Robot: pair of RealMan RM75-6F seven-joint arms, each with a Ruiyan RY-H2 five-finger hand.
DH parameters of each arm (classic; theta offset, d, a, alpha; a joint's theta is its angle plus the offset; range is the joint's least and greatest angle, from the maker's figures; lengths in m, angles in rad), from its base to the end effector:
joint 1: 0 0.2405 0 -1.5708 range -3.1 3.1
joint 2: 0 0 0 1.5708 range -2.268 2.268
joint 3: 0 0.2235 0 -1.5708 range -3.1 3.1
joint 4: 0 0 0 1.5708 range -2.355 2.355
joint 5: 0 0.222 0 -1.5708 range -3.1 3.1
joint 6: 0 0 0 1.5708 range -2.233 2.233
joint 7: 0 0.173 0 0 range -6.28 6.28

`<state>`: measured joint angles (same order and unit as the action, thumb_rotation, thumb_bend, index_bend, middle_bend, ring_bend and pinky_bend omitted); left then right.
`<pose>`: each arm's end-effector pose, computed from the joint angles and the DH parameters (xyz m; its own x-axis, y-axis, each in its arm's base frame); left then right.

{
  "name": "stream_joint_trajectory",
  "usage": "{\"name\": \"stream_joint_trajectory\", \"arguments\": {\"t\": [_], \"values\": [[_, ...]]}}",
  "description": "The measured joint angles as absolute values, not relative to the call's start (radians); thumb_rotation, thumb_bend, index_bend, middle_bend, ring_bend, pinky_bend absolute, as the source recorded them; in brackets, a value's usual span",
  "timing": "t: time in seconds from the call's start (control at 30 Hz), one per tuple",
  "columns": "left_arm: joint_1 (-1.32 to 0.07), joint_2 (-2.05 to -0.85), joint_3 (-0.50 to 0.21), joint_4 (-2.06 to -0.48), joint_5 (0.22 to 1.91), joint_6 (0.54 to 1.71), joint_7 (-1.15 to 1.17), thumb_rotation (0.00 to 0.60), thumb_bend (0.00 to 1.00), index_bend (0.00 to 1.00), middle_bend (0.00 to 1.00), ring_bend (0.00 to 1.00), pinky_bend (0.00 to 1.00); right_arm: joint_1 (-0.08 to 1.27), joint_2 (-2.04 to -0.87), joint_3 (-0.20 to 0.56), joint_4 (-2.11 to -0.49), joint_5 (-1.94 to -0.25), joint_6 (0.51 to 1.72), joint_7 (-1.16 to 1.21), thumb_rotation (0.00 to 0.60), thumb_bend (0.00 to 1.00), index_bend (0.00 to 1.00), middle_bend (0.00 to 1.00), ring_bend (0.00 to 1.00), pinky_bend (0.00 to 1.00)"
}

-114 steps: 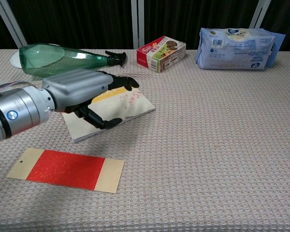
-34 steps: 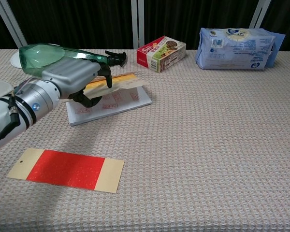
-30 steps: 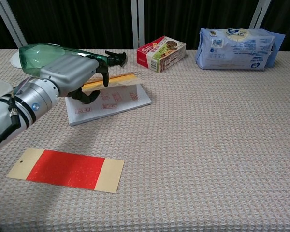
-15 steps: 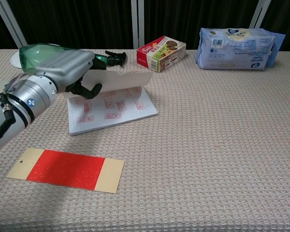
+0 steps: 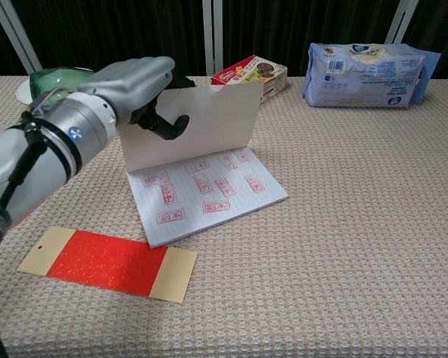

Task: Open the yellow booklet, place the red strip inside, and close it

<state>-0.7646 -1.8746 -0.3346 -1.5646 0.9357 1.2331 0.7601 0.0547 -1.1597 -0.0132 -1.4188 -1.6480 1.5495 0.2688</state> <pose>-0.0250 0.3228 -0.0659 0.3439 0.1481 0.9272 0.9180 -0.2605 -0.2989 -0.3052 -0.1864 0.1298 0.2942 -0.0380 0.9550 -0.9502 -0.1193 0.2880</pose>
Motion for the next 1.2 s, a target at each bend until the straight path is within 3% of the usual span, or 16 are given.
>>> {"name": "stream_joint_trajectory", "arguments": {"t": [0.4,0.7,0.77,0.87,0.93,1.03,1.2], "values": [[-0.800,-1.840,-0.518,-1.560,0.579,1.269,0.861,0.595,0.48,0.63,0.63,0.73,0.63,0.063,-1.165,-0.016,-1.409,-1.652,1.541,0.280,0.600,0.21,0.32,0.18,0.18,0.21],[-0.720,-1.713,-0.541,-1.567,0.451,1.222,0.731,0.595,0.48,0.57,0.57,0.69,0.62,0.071,-1.163,-0.016,-1.420,-1.660,1.537,0.267,0.600,0.21,0.32,0.18,0.18,0.21],[-0.710,-1.696,-0.540,-1.573,0.427,1.206,0.720,0.598,0.46,0.47,0.49,0.60,0.59,0.072,-1.161,-0.016,-1.424,-1.660,1.536,0.263,0.600,0.21,0.32,0.18,0.18,0.21],[-0.698,-1.663,-0.537,-1.591,0.360,1.156,0.712,0.600,0.43,0.18,0.26,0.31,0.46,0.074,-1.159,-0.017,-1.430,-1.660,1.535,0.257,0.600,0.21,0.32,0.18,0.18,0.21],[-0.691,-1.625,-0.532,-1.601,0.306,1.103,0.704,0.600,0.42,0.08,0.14,0.18,0.39,0.074,-1.158,-0.016,-1.434,-1.660,1.535,0.253,0.600,0.21,0.32,0.18,0.18,0.21],[-0.685,-1.585,-0.513,-1.601,0.283,1.061,0.688,0.600,0.40,0.04,0.07,0.10,0.32,0.074,-1.156,-0.017,-1.439,-1.660,1.535,0.248,0.600,0.21,0.32,0.18,0.18,0.21],[-0.667,-1.579,-0.462,-1.598,0.392,1.110,0.636,0.600,0.38,0.03,0.05,0.09,0.29,0.073,-1.151,-0.016,-1.448,-1.659,1.539,0.242,0.600,0.21,0.32,0.18,0.18,0.21]]}}
